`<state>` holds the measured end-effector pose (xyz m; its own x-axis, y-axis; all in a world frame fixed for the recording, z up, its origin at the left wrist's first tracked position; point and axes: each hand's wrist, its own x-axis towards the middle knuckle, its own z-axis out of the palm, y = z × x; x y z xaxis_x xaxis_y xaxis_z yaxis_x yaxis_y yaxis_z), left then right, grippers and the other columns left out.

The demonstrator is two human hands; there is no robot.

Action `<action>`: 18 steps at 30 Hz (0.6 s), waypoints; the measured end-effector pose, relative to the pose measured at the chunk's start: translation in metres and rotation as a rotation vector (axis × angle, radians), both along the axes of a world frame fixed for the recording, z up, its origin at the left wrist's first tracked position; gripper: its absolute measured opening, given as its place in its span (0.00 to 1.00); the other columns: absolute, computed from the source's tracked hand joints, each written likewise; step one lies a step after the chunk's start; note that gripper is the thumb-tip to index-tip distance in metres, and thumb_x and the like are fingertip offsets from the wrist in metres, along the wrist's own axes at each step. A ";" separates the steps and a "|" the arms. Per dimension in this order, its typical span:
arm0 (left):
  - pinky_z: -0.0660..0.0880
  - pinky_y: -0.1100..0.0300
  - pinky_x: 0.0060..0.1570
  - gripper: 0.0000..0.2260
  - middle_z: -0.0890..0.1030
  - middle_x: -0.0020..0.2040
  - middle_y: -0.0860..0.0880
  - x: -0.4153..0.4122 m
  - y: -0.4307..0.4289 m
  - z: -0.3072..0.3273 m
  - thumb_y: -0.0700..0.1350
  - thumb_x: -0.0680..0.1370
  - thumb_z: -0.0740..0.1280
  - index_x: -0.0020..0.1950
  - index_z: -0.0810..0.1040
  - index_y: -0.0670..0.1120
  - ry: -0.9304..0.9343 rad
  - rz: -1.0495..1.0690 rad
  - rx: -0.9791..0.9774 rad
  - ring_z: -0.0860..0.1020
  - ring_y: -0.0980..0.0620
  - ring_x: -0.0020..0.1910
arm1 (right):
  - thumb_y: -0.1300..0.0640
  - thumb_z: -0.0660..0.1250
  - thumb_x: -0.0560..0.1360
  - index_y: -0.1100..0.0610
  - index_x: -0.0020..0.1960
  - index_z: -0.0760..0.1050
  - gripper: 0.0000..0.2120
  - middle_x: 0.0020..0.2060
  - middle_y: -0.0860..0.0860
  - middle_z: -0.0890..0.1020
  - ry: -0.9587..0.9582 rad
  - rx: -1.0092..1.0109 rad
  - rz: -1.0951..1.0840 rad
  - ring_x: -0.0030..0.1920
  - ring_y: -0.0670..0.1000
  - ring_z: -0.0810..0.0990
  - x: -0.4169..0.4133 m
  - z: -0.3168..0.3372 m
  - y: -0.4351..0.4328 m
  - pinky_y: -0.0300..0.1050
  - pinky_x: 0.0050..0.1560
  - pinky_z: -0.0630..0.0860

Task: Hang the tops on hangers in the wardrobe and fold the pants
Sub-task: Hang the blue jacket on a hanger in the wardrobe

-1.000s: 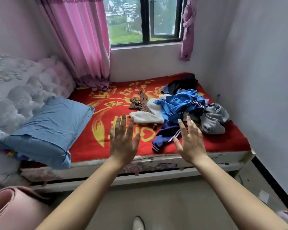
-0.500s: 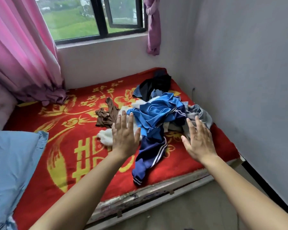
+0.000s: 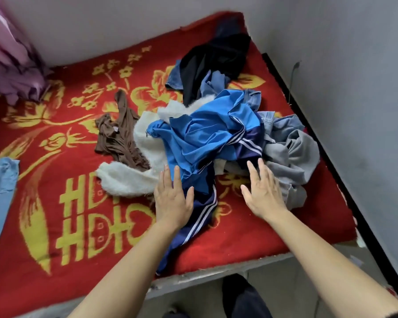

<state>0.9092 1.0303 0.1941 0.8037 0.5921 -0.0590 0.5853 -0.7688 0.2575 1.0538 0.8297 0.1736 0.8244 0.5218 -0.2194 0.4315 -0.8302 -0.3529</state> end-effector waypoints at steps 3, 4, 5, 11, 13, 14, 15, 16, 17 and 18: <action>0.56 0.46 0.75 0.36 0.50 0.80 0.41 0.026 -0.002 -0.037 0.56 0.79 0.65 0.80 0.52 0.44 0.037 0.073 -0.074 0.49 0.42 0.79 | 0.50 0.61 0.81 0.54 0.81 0.51 0.33 0.80 0.58 0.49 0.018 0.013 0.035 0.79 0.59 0.52 0.039 -0.025 0.020 0.57 0.76 0.55; 0.56 0.46 0.74 0.38 0.49 0.80 0.41 0.033 0.000 -0.050 0.56 0.78 0.66 0.80 0.52 0.44 0.061 0.080 -0.085 0.49 0.42 0.79 | 0.51 0.60 0.81 0.54 0.81 0.52 0.32 0.80 0.58 0.49 -0.005 0.014 0.063 0.79 0.59 0.52 0.051 -0.033 0.028 0.57 0.76 0.56; 0.56 0.46 0.74 0.39 0.48 0.80 0.41 0.042 0.003 -0.065 0.56 0.77 0.67 0.80 0.51 0.43 0.082 0.075 -0.088 0.49 0.43 0.79 | 0.53 0.60 0.82 0.55 0.81 0.52 0.31 0.80 0.57 0.49 -0.050 0.009 0.103 0.79 0.59 0.51 0.064 -0.041 0.037 0.57 0.76 0.56; 0.52 0.45 0.76 0.44 0.48 0.81 0.45 0.101 0.039 -0.156 0.57 0.76 0.68 0.80 0.43 0.44 0.232 0.004 -0.101 0.46 0.44 0.79 | 0.63 0.58 0.77 0.55 0.81 0.49 0.35 0.80 0.58 0.51 -0.337 -0.090 0.257 0.79 0.62 0.50 0.145 -0.090 0.096 0.58 0.76 0.50; 0.57 0.44 0.74 0.42 0.61 0.77 0.44 0.112 0.044 -0.182 0.54 0.77 0.68 0.80 0.45 0.45 0.257 0.031 -0.114 0.56 0.42 0.77 | 0.61 0.61 0.78 0.55 0.81 0.48 0.36 0.77 0.59 0.60 -0.372 -0.143 0.262 0.78 0.61 0.54 0.159 -0.114 0.102 0.59 0.75 0.51; 0.61 0.46 0.71 0.38 0.71 0.70 0.43 0.115 0.047 -0.193 0.52 0.77 0.67 0.80 0.49 0.45 0.264 0.045 -0.096 0.65 0.41 0.72 | 0.60 0.62 0.79 0.55 0.81 0.48 0.36 0.72 0.59 0.67 -0.395 -0.170 0.269 0.76 0.61 0.60 0.163 -0.125 0.102 0.60 0.75 0.52; 0.65 0.48 0.65 0.31 0.77 0.61 0.42 0.116 0.049 -0.201 0.48 0.78 0.65 0.78 0.56 0.45 0.278 0.043 -0.066 0.73 0.40 0.63 | 0.59 0.62 0.79 0.56 0.81 0.51 0.34 0.64 0.58 0.73 -0.416 -0.194 0.283 0.70 0.61 0.67 0.164 -0.135 0.101 0.60 0.74 0.53; 0.67 0.48 0.59 0.23 0.80 0.54 0.43 0.115 0.050 -0.206 0.44 0.79 0.62 0.74 0.64 0.45 0.299 0.030 -0.040 0.76 0.40 0.56 | 0.59 0.62 0.79 0.57 0.79 0.56 0.30 0.57 0.57 0.75 -0.429 -0.208 0.295 0.64 0.61 0.71 0.163 -0.144 0.100 0.60 0.73 0.56; 0.68 0.48 0.53 0.16 0.81 0.51 0.42 0.110 0.051 -0.210 0.42 0.79 0.60 0.67 0.70 0.45 0.323 0.017 -0.030 0.77 0.39 0.51 | 0.58 0.61 0.80 0.58 0.76 0.62 0.25 0.53 0.57 0.77 -0.428 -0.207 0.295 0.58 0.61 0.73 0.159 -0.152 0.097 0.60 0.70 0.59; 0.68 0.48 0.48 0.11 0.81 0.50 0.42 0.102 0.051 -0.214 0.41 0.79 0.59 0.60 0.72 0.44 0.341 0.018 -0.045 0.77 0.38 0.50 | 0.56 0.59 0.81 0.58 0.71 0.69 0.19 0.50 0.56 0.78 -0.405 -0.198 0.276 0.54 0.61 0.74 0.151 -0.157 0.094 0.59 0.66 0.61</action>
